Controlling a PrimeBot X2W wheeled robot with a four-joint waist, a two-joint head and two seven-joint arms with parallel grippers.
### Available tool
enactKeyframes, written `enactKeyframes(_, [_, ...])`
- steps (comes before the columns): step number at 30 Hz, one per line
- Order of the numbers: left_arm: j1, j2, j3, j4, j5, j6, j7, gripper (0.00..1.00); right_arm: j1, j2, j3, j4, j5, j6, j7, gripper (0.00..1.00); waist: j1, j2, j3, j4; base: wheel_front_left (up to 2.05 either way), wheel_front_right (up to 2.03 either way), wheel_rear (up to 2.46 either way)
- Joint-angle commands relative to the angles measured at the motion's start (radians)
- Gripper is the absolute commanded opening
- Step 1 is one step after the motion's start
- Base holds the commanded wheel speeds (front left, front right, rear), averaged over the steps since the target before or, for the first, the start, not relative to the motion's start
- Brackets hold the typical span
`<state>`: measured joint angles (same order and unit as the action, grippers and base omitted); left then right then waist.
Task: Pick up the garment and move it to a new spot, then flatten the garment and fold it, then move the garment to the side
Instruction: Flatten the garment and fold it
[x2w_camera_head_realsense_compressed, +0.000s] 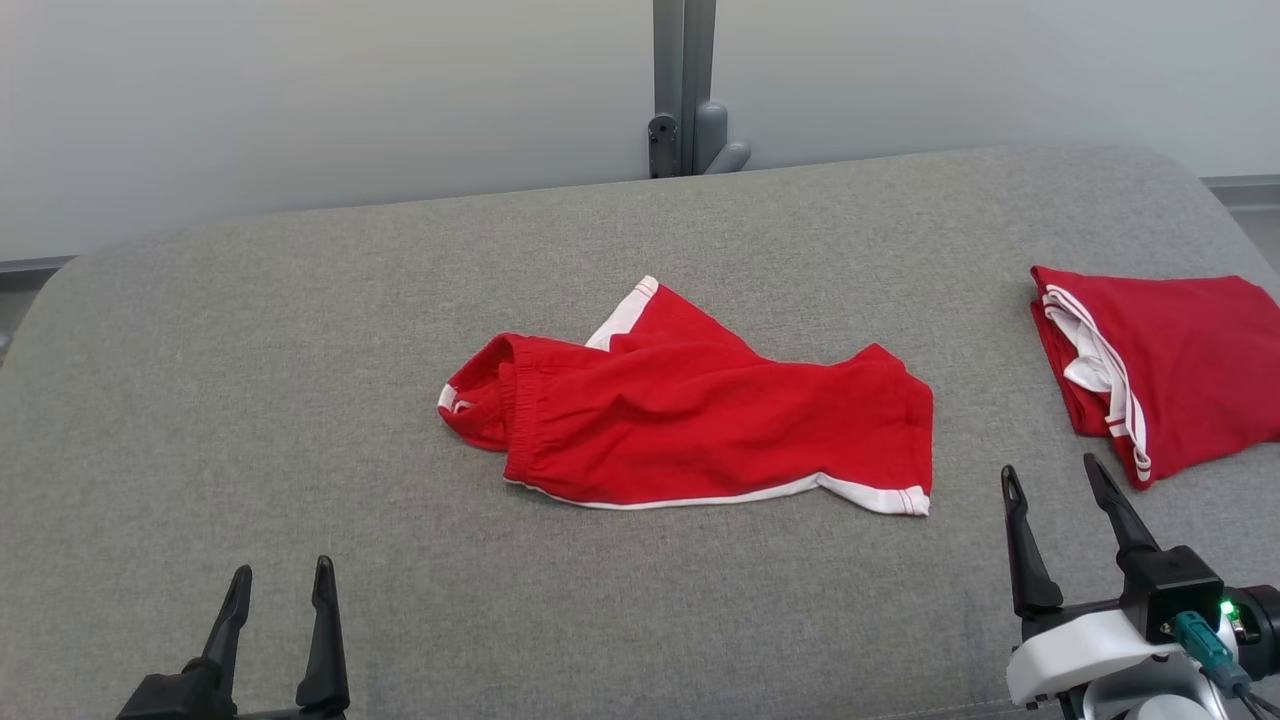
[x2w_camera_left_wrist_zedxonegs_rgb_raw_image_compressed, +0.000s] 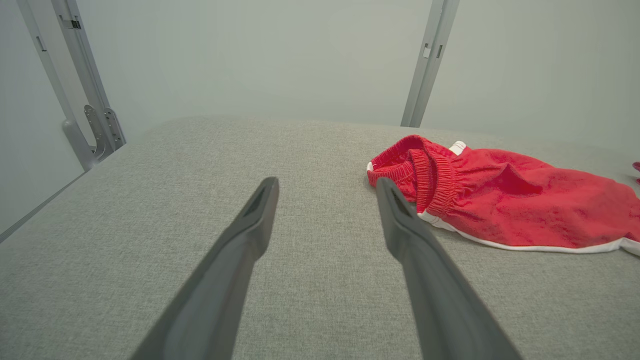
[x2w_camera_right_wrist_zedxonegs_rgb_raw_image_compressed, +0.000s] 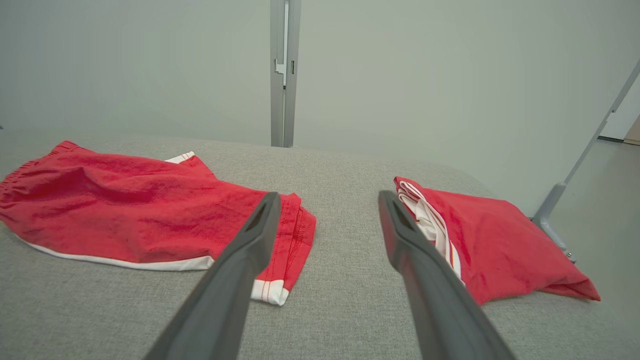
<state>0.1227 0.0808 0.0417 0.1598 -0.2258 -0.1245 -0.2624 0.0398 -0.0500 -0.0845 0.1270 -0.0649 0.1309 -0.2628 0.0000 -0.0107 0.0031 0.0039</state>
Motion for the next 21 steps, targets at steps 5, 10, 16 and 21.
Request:
enactKeyframes(5, [0.008, -0.004, 0.009, 0.001, 0.016, -0.005, -0.003, 1.00, 0.003, -0.001, -0.006, -0.007, 0.004, 0.000, -0.003, 1.00, 0.0000, 0.0107, 0.003, -0.002, 0.00, 0.00, 0.00])
enactKeyframes(10, [-0.035, 0.008, -0.022, 0.021, 0.019, -0.007, -0.003, 1.00, -0.013, -0.001, -0.009, -0.017, 0.008, 0.000, -0.003, 1.00, 0.0000, 0.0107, 0.031, -0.002, 0.00, 0.00, 0.00])
enactKeyframes(16, [-0.167, 0.084, -0.179, 0.100, -0.007, -0.007, -0.003, 1.00, -0.066, -0.002, 0.009, -0.030, -0.001, 0.000, -0.003, 1.00, 0.0000, 0.0107, 0.111, -0.031, 0.00, 0.00, 0.00])
enactKeyframes(21, [-0.330, 0.172, -0.377, 0.217, -0.093, -0.006, 0.022, 1.00, -0.096, -0.002, 0.007, -0.035, 0.017, 0.000, -0.003, 1.00, 0.0000, 0.0107, 0.178, -0.083, 0.00, 0.00, 0.00])
